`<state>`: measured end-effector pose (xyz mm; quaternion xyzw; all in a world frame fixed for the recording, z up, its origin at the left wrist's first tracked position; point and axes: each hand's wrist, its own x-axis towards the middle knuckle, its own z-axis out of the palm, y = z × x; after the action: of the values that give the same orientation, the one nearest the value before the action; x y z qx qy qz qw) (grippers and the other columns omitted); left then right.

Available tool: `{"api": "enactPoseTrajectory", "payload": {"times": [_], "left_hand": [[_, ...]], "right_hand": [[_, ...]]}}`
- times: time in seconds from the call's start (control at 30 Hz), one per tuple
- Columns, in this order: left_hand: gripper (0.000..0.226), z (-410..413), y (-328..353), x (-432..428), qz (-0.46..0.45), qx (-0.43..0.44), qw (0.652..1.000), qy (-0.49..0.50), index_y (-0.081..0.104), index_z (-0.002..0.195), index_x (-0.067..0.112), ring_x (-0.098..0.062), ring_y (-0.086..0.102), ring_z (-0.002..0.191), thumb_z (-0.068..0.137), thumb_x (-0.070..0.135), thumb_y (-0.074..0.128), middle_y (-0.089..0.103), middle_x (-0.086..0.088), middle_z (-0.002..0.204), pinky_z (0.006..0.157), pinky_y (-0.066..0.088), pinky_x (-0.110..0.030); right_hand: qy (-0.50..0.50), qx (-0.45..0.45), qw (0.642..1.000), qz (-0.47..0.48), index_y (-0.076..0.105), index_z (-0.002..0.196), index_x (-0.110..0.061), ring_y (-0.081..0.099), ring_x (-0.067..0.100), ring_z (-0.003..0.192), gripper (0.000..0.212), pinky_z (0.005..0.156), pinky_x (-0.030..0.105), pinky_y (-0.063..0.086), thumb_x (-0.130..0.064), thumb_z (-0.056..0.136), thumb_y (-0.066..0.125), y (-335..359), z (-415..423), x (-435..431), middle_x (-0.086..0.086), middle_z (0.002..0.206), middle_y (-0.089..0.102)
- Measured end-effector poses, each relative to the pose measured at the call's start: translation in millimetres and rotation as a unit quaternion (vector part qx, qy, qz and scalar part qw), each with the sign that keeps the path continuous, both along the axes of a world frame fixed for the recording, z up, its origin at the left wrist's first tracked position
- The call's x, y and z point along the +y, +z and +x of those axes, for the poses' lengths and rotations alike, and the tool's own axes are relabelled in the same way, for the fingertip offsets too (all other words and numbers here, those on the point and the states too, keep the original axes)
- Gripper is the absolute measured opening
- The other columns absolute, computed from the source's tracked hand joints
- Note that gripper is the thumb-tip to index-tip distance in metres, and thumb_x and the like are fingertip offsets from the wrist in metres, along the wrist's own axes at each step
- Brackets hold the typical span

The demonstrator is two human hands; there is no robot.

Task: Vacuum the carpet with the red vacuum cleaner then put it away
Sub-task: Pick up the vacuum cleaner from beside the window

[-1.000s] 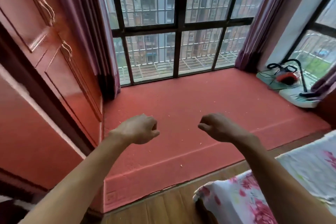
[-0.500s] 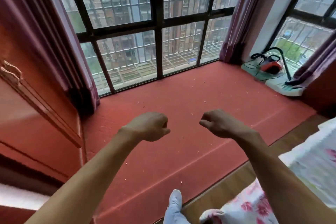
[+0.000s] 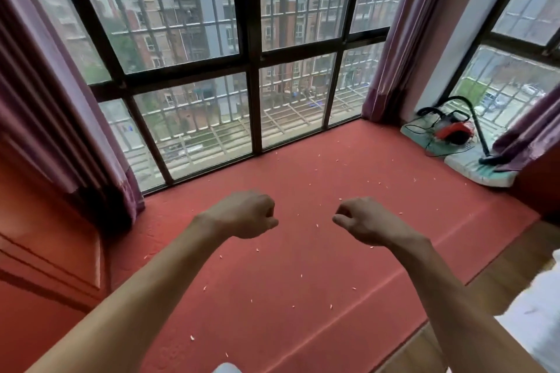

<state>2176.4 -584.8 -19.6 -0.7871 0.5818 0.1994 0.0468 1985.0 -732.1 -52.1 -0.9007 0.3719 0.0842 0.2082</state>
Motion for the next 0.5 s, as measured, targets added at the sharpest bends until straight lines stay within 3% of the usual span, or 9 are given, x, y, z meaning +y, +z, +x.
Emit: {"api": "enactPoseTrajectory", "payload": {"times": [0.1,0.23,0.5], "left_hand": [[0.031,31,-3,-48,-0.006,-0.001,1.000,-0.019,0.067,0.109,0.014,-0.028,0.062,0.103,0.100,0.040,0.052,0.068,-0.006,0.112,0.084,0.051,-0.034],[0.031,68,-16,-118,-0.013,0.005,0.998,-0.065,0.068,0.107,0.015,-0.028,0.062,0.102,0.099,0.041,0.053,0.069,-0.006,0.111,0.086,0.052,-0.036],[0.033,145,-32,-258,-0.008,0.024,0.987,-0.159,0.068,0.105,0.009,-0.030,0.064,0.098,0.099,0.038,0.053,0.070,-0.010,0.105,0.079,0.053,-0.035]], "right_hand": [[-0.029,0.000,1.000,0.009,0.070,0.103,-0.009,0.063,0.029,0.101,0.028,0.074,0.030,0.042,-0.030,0.098,0.052,-5,24,-38,0.012,0.107,0.070],[-0.079,0.006,0.997,0.006,0.068,0.107,-0.009,0.061,0.027,0.103,0.029,0.082,0.032,0.046,-0.030,0.099,0.051,-8,47,-84,0.010,0.111,0.068],[-0.223,0.031,0.974,0.005,0.066,0.100,-0.014,0.061,0.023,0.088,0.026,0.081,0.038,0.052,-0.035,0.098,0.052,-16,99,-182,0.002,0.095,0.065]]}}
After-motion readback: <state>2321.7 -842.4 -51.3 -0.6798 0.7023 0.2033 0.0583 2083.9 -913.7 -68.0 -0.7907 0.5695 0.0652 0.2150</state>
